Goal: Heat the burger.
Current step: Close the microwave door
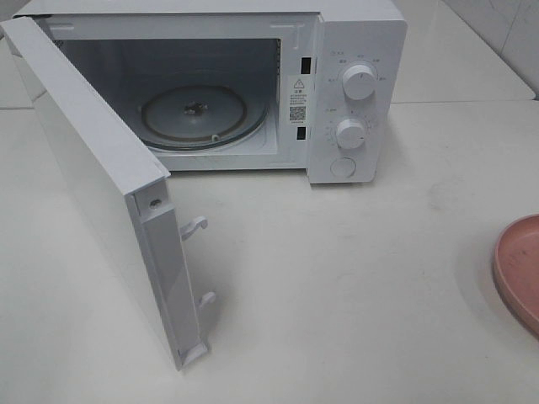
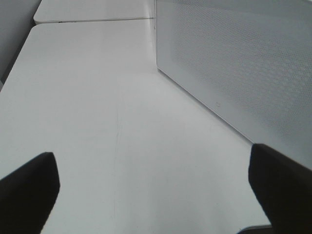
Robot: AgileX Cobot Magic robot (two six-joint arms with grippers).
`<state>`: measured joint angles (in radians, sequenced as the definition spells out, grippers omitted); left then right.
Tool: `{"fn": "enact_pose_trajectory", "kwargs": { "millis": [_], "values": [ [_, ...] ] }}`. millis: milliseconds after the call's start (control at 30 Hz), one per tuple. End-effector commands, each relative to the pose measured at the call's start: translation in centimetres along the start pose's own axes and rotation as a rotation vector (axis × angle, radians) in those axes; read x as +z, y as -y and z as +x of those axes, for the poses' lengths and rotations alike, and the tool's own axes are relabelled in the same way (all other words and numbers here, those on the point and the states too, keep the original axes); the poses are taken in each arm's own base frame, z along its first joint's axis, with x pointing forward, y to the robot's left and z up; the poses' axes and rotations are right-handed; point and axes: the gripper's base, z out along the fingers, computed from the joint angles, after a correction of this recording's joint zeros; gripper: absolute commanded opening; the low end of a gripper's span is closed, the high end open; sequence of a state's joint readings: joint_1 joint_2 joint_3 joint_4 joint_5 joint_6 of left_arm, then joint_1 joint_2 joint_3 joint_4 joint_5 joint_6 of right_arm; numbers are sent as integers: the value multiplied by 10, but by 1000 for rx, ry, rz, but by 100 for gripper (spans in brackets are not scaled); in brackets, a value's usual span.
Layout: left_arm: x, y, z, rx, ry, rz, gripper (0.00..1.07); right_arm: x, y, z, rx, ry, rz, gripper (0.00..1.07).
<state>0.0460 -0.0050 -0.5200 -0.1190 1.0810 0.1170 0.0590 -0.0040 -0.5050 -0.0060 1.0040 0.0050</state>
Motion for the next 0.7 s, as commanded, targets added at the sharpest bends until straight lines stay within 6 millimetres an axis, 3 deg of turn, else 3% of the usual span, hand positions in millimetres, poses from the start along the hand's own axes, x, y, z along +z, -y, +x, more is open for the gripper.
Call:
{"fn": "enact_pose_trajectory", "kwargs": {
  "millis": [33, 700],
  "values": [
    [-1, 0, 1, -2, 20, 1, 98, -3, 0, 2, 10, 33, 8, 76],
    [-1, 0, 1, -3, 20, 1, 98, -3, 0, 2, 10, 33, 8, 76]
  ]
}}
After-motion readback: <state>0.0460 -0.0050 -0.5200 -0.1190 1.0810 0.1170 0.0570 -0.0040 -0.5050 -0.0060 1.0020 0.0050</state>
